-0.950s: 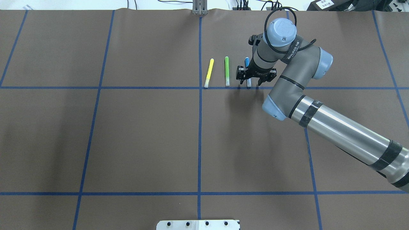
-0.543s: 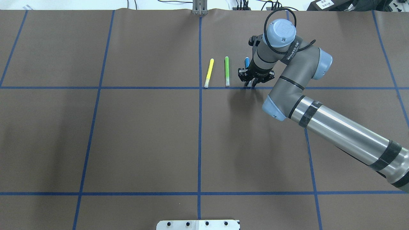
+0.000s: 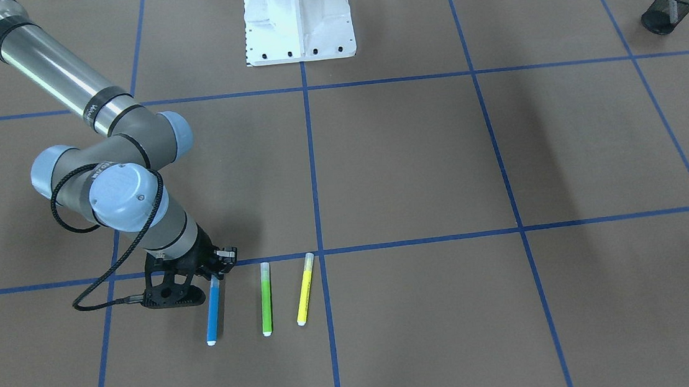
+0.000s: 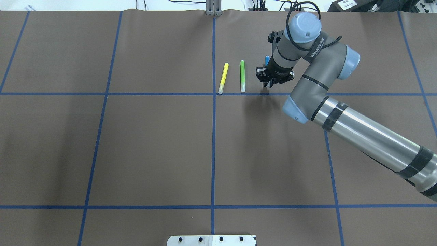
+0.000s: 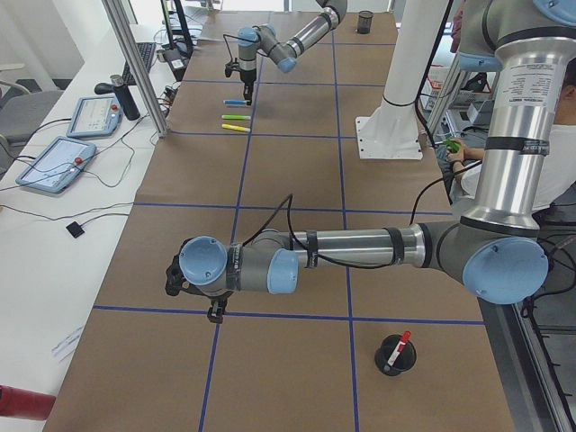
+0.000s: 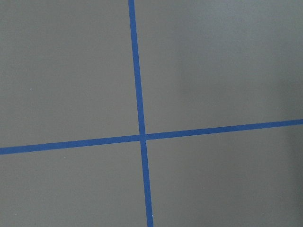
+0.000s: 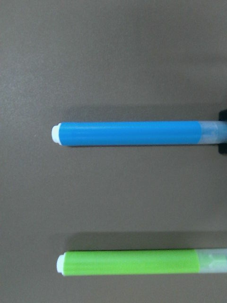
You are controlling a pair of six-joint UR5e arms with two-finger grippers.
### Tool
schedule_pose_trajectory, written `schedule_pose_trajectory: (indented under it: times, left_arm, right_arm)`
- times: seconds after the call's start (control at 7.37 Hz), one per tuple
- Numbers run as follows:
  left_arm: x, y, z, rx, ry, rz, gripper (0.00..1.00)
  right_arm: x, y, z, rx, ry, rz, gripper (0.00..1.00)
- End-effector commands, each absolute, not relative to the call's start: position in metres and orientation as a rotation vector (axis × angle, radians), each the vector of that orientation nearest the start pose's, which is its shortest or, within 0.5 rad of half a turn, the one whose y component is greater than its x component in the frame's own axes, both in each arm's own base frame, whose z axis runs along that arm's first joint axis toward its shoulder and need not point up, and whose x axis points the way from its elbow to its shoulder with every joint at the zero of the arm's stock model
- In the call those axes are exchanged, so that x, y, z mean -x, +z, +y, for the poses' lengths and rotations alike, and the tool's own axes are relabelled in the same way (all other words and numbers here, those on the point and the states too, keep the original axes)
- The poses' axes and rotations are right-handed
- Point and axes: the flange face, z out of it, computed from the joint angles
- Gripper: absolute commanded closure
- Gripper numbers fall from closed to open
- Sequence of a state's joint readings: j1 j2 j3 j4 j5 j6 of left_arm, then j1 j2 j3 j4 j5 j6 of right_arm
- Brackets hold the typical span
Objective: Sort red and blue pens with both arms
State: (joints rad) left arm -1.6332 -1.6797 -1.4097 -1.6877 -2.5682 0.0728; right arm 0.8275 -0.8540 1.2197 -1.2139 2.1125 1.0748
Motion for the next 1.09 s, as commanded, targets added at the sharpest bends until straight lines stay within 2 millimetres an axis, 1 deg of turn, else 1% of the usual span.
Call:
schedule_pose_trajectory:
  times: [0.0, 0.14, 0.27, 0.41, 0.54, 0.68, 0.81, 0.95]
  left_arm:
    - [0.083, 0.652, -0.537, -0.128, 0.043, 0.992, 0.0]
    - [0.083, 0.653, -0.536, -0.127, 0.042, 0.992, 0.0]
    - [0.083, 0.653, -0.536, -0.127, 0.042, 0.992, 0.0]
    - [0.083, 0.652, -0.536, -0.128, 0.043, 0.992, 0.0]
    - [0.083, 0.652, -0.536, -0.128, 0.043, 0.992, 0.0]
    - [0.083, 0.652, -0.536, -0.128, 0.043, 0.992, 0.0]
    - [0.083, 0.65, -0.536, -0.133, 0.045, 0.993, 0.0]
    - [0.083, 0.65, -0.536, -0.133, 0.045, 0.993, 0.0]
  right_arm:
    - [0.377, 0.361, -0.641, 0.065, 0.169, -0.951, 1.0]
    - [0.335, 0.392, -0.634, 0.103, 0.195, -0.973, 1.0]
    - [0.291, 0.413, -0.617, 0.152, 0.207, -1.016, 1.0]
    - [0.257, 0.439, -0.599, 0.205, 0.232, -1.04, 1.0]
    - [0.212, 0.468, -0.593, 0.215, 0.294, -1.038, 1.0]
    - [0.166, 0.506, -0.583, 0.169, 0.294, -1.016, 1.0]
    - [0.114, 0.56, -0.562, 0.093, 0.23, -0.971, 1.0]
    - [0.078, 0.607, -0.542, 0.024, 0.183, -0.877, 1.0]
